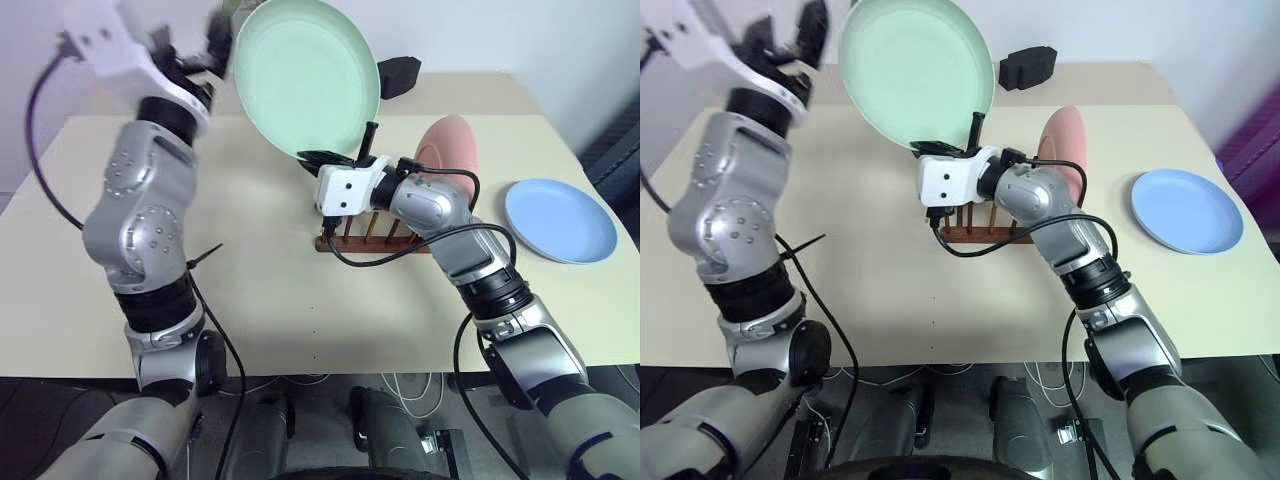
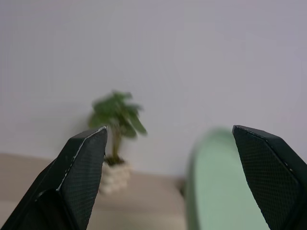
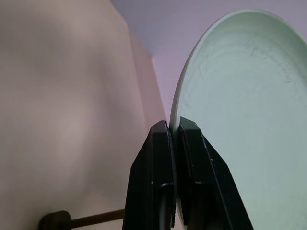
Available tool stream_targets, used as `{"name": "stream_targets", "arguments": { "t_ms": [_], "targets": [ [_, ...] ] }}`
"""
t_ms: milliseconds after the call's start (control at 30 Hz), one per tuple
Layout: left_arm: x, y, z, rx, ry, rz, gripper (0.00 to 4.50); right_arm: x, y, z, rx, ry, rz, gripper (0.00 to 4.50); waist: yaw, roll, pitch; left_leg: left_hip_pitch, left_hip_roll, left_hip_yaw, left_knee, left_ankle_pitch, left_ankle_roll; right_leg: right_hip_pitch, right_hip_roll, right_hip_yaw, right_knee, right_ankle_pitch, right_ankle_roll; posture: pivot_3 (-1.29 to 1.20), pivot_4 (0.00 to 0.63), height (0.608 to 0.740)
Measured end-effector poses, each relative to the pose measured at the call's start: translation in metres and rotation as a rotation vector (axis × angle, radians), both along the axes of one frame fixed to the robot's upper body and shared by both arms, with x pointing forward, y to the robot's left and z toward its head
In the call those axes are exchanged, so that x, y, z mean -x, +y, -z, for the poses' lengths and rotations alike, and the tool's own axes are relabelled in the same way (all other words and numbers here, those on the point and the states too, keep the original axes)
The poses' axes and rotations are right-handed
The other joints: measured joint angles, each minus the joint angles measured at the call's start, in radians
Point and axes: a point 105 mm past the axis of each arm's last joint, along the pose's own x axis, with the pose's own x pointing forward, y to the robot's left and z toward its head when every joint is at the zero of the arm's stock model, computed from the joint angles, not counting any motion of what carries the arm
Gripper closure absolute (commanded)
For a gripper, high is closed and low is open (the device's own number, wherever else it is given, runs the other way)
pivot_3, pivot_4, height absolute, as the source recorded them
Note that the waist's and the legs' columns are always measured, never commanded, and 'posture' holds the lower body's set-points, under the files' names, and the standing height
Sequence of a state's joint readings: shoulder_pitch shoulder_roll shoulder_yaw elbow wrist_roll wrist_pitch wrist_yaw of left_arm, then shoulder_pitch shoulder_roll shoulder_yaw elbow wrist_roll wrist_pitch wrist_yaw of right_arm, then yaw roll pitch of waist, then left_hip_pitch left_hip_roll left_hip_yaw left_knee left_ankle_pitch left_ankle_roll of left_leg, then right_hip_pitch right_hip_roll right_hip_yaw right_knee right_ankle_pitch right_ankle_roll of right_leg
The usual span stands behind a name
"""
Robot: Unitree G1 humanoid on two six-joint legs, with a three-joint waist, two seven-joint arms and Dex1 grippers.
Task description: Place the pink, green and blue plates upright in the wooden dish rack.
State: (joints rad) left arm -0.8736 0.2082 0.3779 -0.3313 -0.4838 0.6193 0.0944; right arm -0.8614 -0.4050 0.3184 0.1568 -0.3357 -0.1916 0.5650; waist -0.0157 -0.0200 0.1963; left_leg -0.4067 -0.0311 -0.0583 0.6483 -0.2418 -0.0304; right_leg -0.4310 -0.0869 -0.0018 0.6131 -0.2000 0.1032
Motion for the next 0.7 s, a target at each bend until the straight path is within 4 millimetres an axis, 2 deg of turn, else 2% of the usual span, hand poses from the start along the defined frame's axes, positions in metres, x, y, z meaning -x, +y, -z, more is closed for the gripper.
{"name": "stream_targets", "arguments": {
  "t_ms": [100, 167, 233, 333, 433, 500, 600, 700],
  "targets": [
    [0.003, 0.027, 0.001, 0.000, -0.002, -0.079, 0.08, -0.004, -0.011, -0.021, -0.120, 0.020, 0.008, 4.50, 0.001, 0.000, 0.000, 0.000, 0.000, 0.000, 0.000, 0.000, 0.000, 0.000, 0.000, 0.000, 0.000, 0.000, 0.000, 0.00, 0.150, 0.735],
    [0.002, 0.038, 0.018, -0.107, 0.051, -0.112, 0.08, 0.000, -0.014, -0.036, -0.243, 0.071, -0.028, 4.50, -0.002, 0.000, 0.000, 0.000, 0.000, 0.000, 0.000, 0.000, 0.000, 0.000, 0.000, 0.000, 0.001, 0.000, 0.000, 0.00, 0.150, 0.735],
    [-0.001, 0.042, 0.048, -0.250, 0.145, -0.105, 0.08, 0.010, -0.014, -0.051, -0.363, 0.144, -0.105, 4.50, -0.003, 0.001, 0.000, 0.000, 0.001, 0.000, -0.001, 0.000, 0.000, 0.000, 0.000, 0.000, 0.001, 0.000, 0.000, 0.00, 0.150, 0.735],
    [-0.004, 0.033, 0.095, -0.377, 0.270, -0.006, 0.08, 0.023, -0.021, -0.071, -0.497, 0.226, -0.191, 4.50, 0.004, 0.000, 0.000, 0.000, 0.001, -0.001, 0.000, 0.000, 0.000, 0.000, 0.000, 0.000, 0.001, 0.000, 0.000, 0.00, 0.150, 0.735],
    [0.010, 0.019, 0.122, -0.491, 0.297, 0.133, 0.08, 0.039, -0.034, -0.082, -0.642, 0.408, -0.309, 4.50, 0.005, 0.000, 0.000, 0.000, 0.004, -0.001, 0.000, 0.000, 0.001, 0.000, -0.001, 0.000, 0.000, 0.000, -0.001, 0.00, 0.150, 0.735],
    [0.019, 0.008, 0.136, -0.517, 0.312, 0.231, 0.08, 0.046, -0.046, -0.085, -0.711, 0.497, -0.348, 4.50, 0.006, 0.000, 0.000, 0.000, 0.004, -0.001, 0.000, 0.000, 0.001, 0.000, -0.001, 0.000, 0.000, -0.001, -0.003, 0.00, 0.150, 0.735],
    [0.030, -0.009, 0.143, -0.552, 0.296, 0.352, 0.08, 0.051, -0.063, -0.086, -0.799, 0.607, -0.365, 4.50, 0.003, 0.001, 0.000, 0.000, 0.005, 0.000, 0.000, 0.000, 0.001, 0.000, 0.000, 0.000, 0.000, -0.002, -0.004, 0.00, 0.150, 0.735],
    [0.046, -0.030, 0.150, -0.577, 0.274, 0.495, 0.08, 0.056, -0.079, -0.074, -0.866, 0.735, -0.362, 4.50, 0.003, 0.001, 0.000, 0.000, 0.005, 0.001, -0.001, -0.001, 0.001, 0.000, 0.000, 0.000, 0.000, -0.002, -0.004, 0.00, 0.150, 0.735]
  ]
}}
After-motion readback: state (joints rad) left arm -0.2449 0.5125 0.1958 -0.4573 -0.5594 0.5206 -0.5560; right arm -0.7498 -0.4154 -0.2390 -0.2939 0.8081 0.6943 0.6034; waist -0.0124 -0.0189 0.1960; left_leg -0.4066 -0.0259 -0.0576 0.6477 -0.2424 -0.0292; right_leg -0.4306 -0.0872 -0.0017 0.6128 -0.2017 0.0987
